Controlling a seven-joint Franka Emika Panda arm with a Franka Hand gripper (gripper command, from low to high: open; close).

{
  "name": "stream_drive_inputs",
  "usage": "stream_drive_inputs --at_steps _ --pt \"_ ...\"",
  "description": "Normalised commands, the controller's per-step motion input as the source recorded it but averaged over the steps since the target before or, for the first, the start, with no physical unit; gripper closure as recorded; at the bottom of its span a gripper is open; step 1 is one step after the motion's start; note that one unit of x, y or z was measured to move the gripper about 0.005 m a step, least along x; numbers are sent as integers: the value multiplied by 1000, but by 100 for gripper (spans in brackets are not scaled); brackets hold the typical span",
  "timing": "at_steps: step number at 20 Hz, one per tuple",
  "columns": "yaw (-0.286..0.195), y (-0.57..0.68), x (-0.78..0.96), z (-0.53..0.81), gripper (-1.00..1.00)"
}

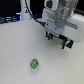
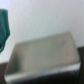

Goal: Open the kcup holder, insert the kcup into the holder, and close the kcup holder

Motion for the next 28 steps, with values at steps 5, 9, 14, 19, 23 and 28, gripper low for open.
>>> stream_drive_inputs --at_steps 5,9,14,19,23,28 --pt "-214 -592 393 100 -100" --pt "-219 -570 374 37 -100" --pt "-212 -444 572 21 -100" --pt "-196 -368 656 4 -100" --pt "-180 -294 723 0 -100" --pt "-147 -284 538 -61 -100"
